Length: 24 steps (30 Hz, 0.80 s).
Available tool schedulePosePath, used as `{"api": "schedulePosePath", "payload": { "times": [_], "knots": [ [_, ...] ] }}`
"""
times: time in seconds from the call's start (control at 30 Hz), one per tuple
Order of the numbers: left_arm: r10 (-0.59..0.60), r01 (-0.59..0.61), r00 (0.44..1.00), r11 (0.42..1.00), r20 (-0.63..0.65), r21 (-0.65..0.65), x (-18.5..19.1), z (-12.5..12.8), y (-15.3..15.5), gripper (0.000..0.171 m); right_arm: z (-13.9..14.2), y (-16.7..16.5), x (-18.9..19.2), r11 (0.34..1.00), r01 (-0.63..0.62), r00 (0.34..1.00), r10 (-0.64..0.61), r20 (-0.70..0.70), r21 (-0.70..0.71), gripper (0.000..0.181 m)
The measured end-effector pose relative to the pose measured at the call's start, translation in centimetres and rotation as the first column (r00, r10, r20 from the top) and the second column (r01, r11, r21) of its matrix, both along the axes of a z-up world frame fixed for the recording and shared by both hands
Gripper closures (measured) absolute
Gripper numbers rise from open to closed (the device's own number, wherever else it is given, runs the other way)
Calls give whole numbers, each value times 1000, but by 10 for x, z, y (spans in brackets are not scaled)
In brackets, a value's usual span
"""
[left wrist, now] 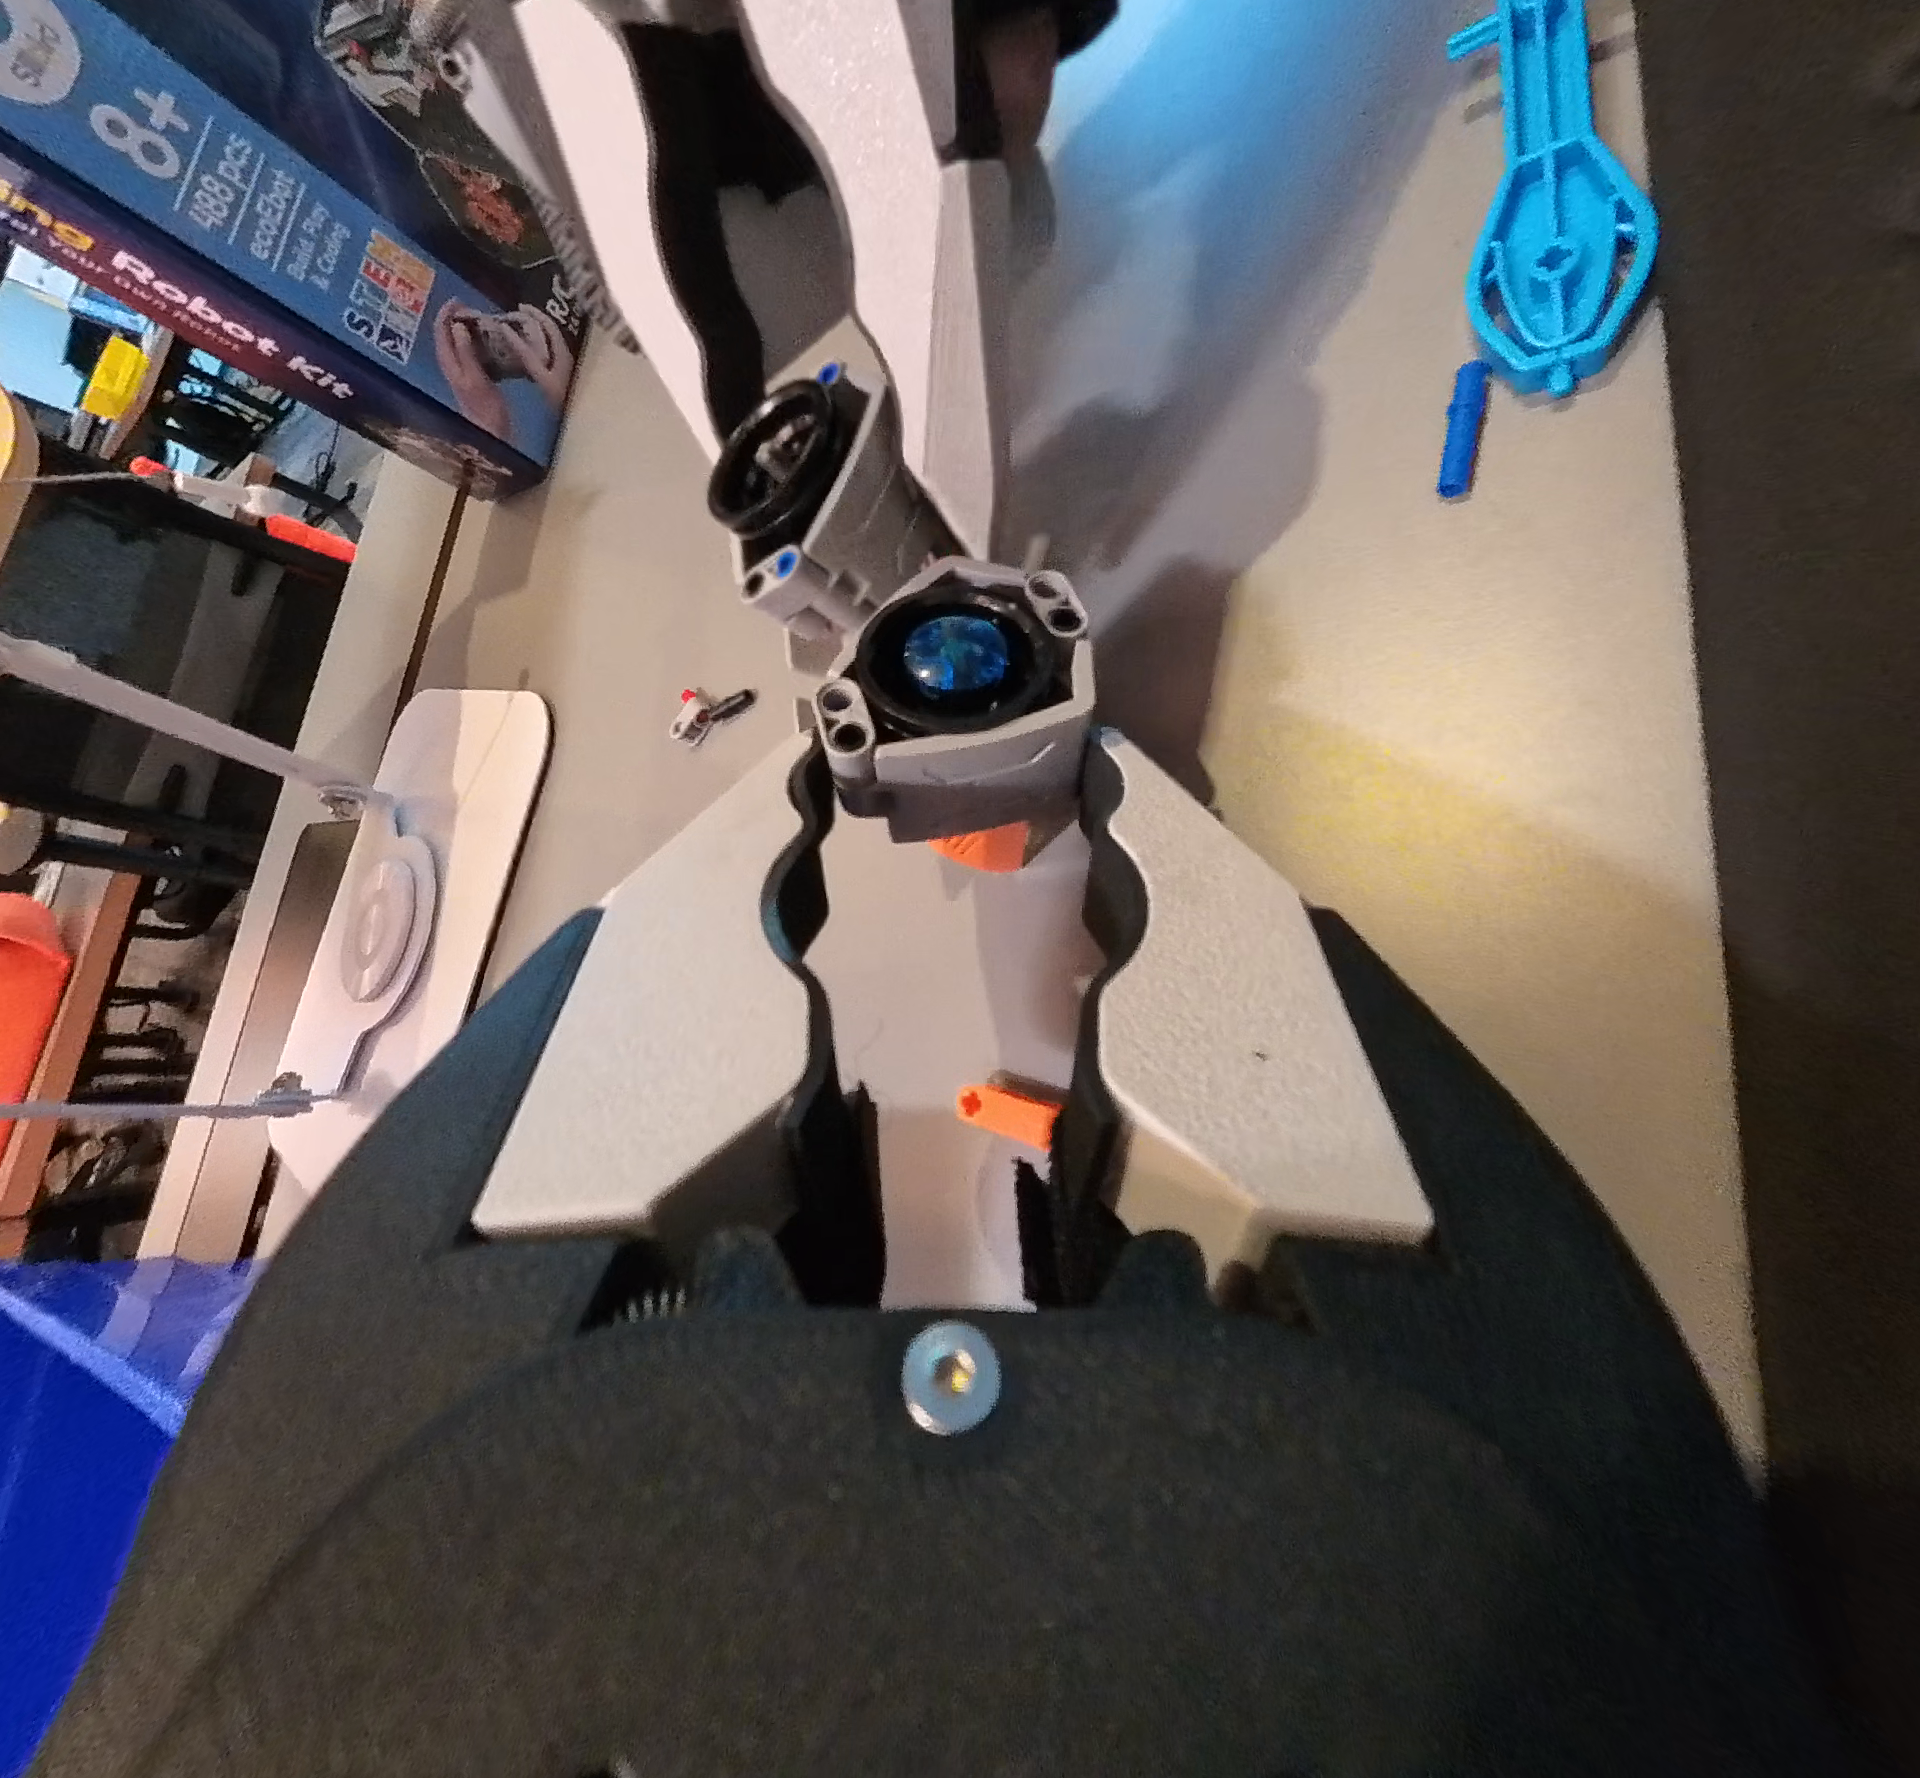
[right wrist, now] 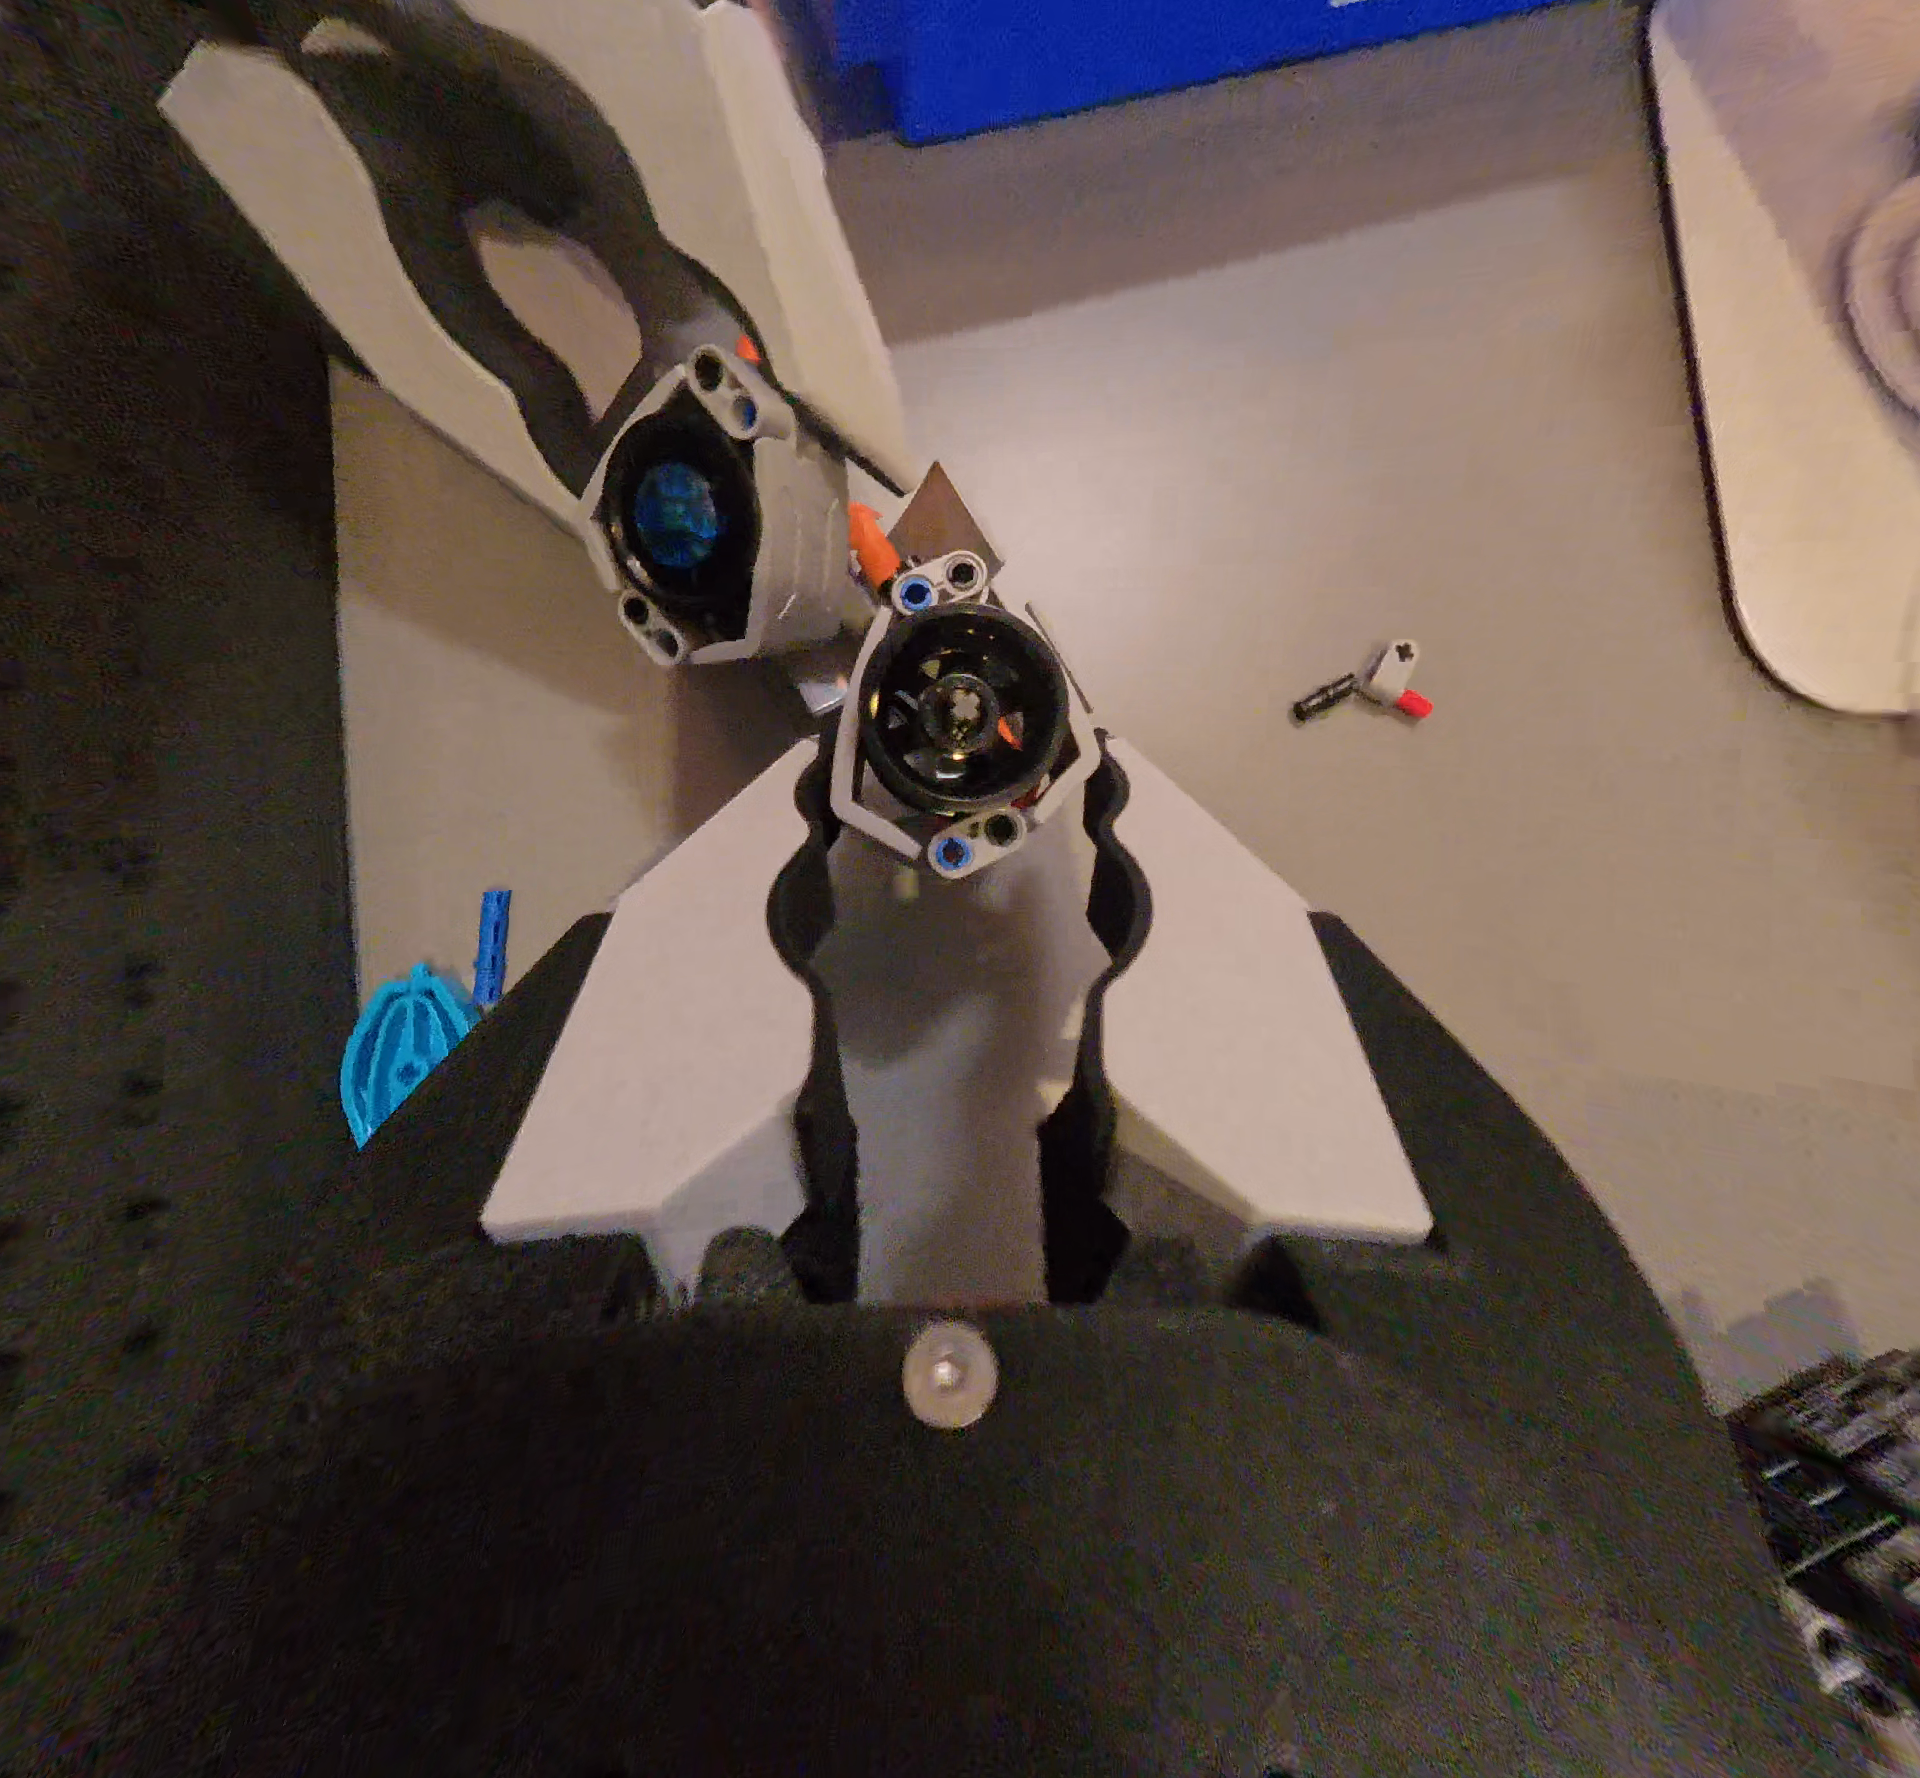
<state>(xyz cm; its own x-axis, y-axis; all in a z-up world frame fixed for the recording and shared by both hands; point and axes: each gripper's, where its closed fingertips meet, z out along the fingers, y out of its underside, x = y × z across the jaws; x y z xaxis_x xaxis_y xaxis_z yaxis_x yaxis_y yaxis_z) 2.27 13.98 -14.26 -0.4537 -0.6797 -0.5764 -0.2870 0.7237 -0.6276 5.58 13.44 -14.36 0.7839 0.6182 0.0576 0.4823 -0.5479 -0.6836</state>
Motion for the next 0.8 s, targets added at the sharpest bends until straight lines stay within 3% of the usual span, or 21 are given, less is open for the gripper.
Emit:
{"api": "schedulePosePath", "payload": {
  "times": [0.17,0.23,0.27,0.33,0.4,0.5,0.63,0.8],
  "knots": [
    [59,-60,998,997,32,50,4,-1,6,126,1,3,4,970,236,962,-224,-154,66,137],
    [42,-44,999,997,34,58,3,-2,5,126,0,-4,-3,970,234,959,-220,-181,63,134],
    [38,-40,999,997,33,60,3,-2,4,126,1,-9,-7,977,207,962,-195,-191,46,122],
    [9,-11,1000,998,30,58,1,-1,1,126,4,-20,-15,997,80,983,-77,-166,15,103],
    [-18,16,1000,997,25,71,0,-2,-1,126,-2,-35,-14,994,-89,995,86,-54,-58,95],
    [-51,50,998,995,19,82,-1,-1,-6,126,0,-35,0,950,-310,943,312,114,-37,103],
    [-90,88,996,992,15,96,-3,-1,-11,126,8,-24,-2,863,-505,852,503,144,-31,107],
    [-111,110,994,990,6,84,-3,-2,-13,126,10,-36,-14,739,-668,740,672,27,-82,135]
  ]
}}
